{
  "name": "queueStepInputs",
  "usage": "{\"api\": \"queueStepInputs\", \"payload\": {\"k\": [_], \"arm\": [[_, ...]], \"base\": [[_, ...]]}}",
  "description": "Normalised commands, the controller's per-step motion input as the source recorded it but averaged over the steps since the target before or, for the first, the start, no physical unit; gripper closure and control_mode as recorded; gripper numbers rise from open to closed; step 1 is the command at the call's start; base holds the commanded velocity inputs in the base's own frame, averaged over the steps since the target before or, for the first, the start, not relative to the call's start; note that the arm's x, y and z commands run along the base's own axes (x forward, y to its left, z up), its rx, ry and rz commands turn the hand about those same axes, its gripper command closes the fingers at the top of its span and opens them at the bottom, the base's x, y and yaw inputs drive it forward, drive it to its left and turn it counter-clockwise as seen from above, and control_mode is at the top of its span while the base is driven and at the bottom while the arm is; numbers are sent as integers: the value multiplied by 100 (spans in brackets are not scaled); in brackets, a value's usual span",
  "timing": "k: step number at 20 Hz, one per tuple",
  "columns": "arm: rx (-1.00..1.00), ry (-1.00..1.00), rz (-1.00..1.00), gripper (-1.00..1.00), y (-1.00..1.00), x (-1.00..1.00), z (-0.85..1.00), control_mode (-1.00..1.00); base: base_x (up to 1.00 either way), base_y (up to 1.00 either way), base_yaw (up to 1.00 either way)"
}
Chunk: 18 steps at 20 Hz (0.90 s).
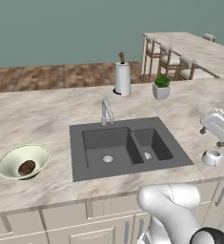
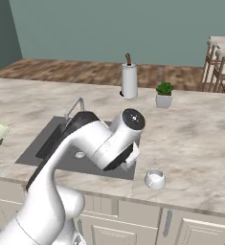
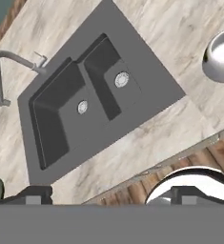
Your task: Move the mug from next to the sink to the open cabinet. Then, move the bowl with the potato to the fridge to clear the area for faucet cleaning.
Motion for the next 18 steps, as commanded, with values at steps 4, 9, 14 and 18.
{"api": "queueStepInputs", "payload": {"k": [4, 9, 14, 18], "arm": [[7, 2, -34, -100, -95, -6, -66, -100], [-2, -2, -13, -100, -39, 18, -38, -100], [-8, -2, 2, -100, -21, 27, -36, -100], [-9, 2, 0, -100, -47, 7, -37, -100]], "base": [[0, 0, 0], [0, 0, 0], [0, 0, 0], [0, 0, 0]]}}
